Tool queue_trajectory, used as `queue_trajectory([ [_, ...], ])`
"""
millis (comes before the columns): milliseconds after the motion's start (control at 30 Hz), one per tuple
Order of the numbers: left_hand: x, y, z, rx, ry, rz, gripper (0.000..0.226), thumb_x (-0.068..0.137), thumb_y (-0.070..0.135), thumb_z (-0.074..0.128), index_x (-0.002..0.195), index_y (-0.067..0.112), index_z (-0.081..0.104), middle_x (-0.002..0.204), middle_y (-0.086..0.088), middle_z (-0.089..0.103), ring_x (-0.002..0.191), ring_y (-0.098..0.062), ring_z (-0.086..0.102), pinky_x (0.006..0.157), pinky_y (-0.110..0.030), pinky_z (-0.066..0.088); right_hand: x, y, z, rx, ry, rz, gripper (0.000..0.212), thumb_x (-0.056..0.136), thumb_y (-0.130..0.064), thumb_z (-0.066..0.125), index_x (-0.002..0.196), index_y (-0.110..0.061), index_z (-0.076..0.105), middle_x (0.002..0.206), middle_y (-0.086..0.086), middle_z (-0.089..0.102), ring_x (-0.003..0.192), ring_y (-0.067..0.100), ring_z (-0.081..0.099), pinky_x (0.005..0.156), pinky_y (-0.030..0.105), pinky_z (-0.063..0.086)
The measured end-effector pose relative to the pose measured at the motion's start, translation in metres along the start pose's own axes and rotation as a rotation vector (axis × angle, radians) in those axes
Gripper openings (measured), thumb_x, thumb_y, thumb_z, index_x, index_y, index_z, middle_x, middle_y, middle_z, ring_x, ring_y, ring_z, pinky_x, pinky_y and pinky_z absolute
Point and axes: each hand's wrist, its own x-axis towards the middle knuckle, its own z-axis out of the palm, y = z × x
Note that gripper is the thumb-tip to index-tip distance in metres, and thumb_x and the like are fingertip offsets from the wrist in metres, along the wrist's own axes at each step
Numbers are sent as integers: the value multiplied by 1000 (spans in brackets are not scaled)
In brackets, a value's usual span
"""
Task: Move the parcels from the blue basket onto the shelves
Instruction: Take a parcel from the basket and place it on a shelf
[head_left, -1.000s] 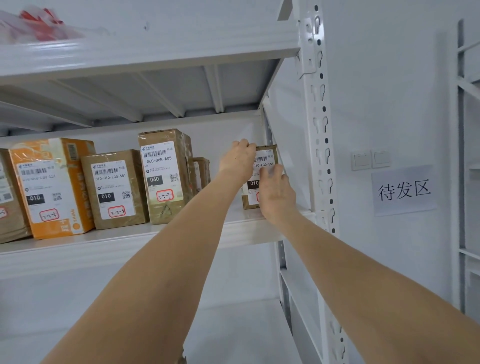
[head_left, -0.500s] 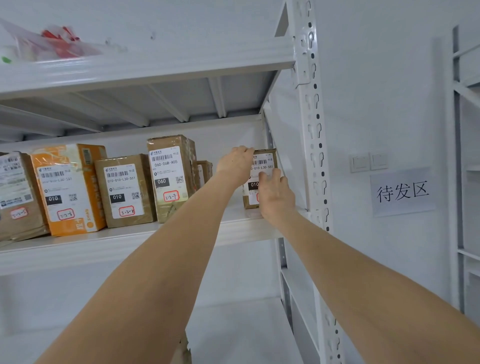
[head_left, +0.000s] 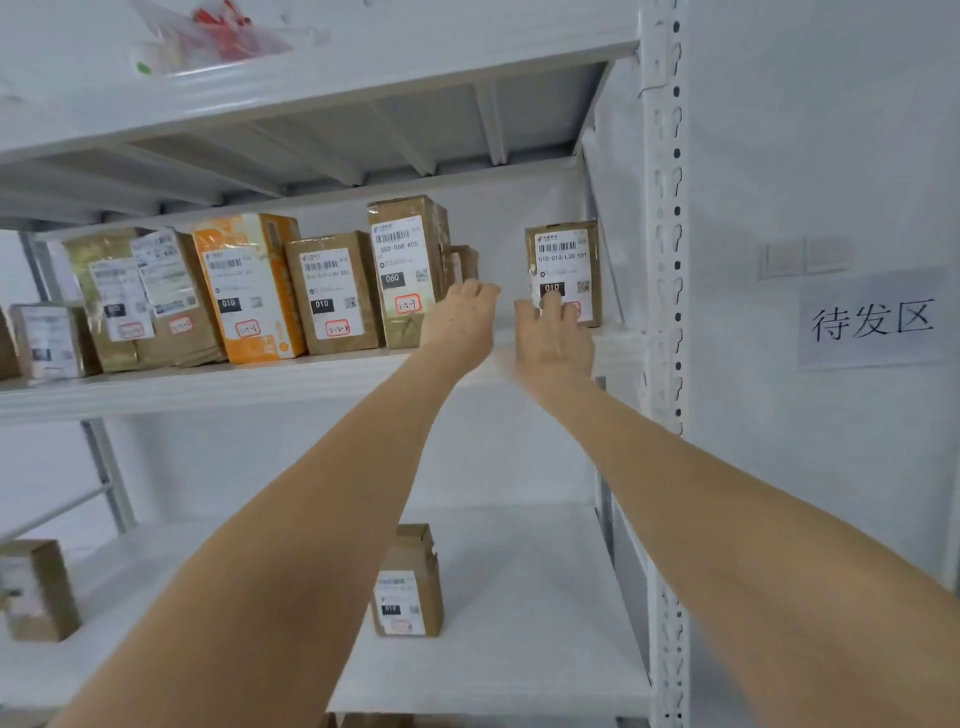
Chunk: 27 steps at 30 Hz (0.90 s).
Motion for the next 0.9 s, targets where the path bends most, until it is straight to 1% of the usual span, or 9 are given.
queue_trajectory([
  [100,-49,-4,17,-36,-19,-63,50,90,-1,40,138,15,39,137,-5,42,128,-23,37,90,-36,42,-36,-8,14,69,-30,-31,55,86,-4,59,136,-18,40,135,10,36,122,29,39,91,36,41],
  [200,-100,-5,43,-64,-124,-130,55,93,1,38,145,18,31,145,-1,35,135,-19,30,92,-34,41,-76,-11,38,87,-100,-60,56,86,-6,60,137,-19,39,133,7,36,120,27,39,87,34,41],
  [333,-167,-6,91,-86,-271,-181,54,94,5,40,145,19,30,146,-1,34,136,-18,29,88,-32,42,-135,-6,88,114,-214,-73,52,88,-9,60,135,-20,41,131,6,37,118,25,41,85,32,44],
  [433,-216,-3,129,-106,-425,-207,55,94,7,43,146,18,29,146,-3,32,136,-20,29,87,-33,44,-186,1,131,185,-400,-69,49,92,-10,56,137,-20,40,133,4,35,121,23,40,77,30,44],
  [533,-268,0,173,-144,-567,-206,54,94,7,43,145,17,30,147,-4,31,135,-22,31,93,-36,43,-242,12,175,232,-587,-29,50,94,-10,54,140,-21,38,137,4,32,123,23,42,80,35,47],
  [600,-306,0,206,-165,-675,-196,53,94,7,44,144,16,31,145,-5,32,134,-23,32,95,-37,42,-279,20,204,224,-702,23,51,94,-9,53,141,-21,37,138,4,30,119,25,48,82,36,47],
  [667,-346,0,240,-177,-796,-182,51,92,7,46,142,15,34,142,-6,35,131,-23,34,95,-38,45,-319,25,235,211,-811,63,52,94,-8,52,141,-19,36,139,6,30,110,27,54,77,37,47],
  [767,-403,-5,288,-194,-924,-173,47,92,9,48,138,13,37,141,-6,36,130,-23,36,93,-38,45,-376,30,280,199,-936,121,51,94,-10,52,142,-18,35,140,6,30,103,28,58,68,34,42],
  [900,-480,-16,345,-267,-1109,-210,53,93,10,51,143,14,34,143,-6,35,130,-24,37,94,-38,45,-449,27,335,189,-1056,215,52,93,-10,55,141,-19,36,139,6,31,100,27,58,63,31,40],
])
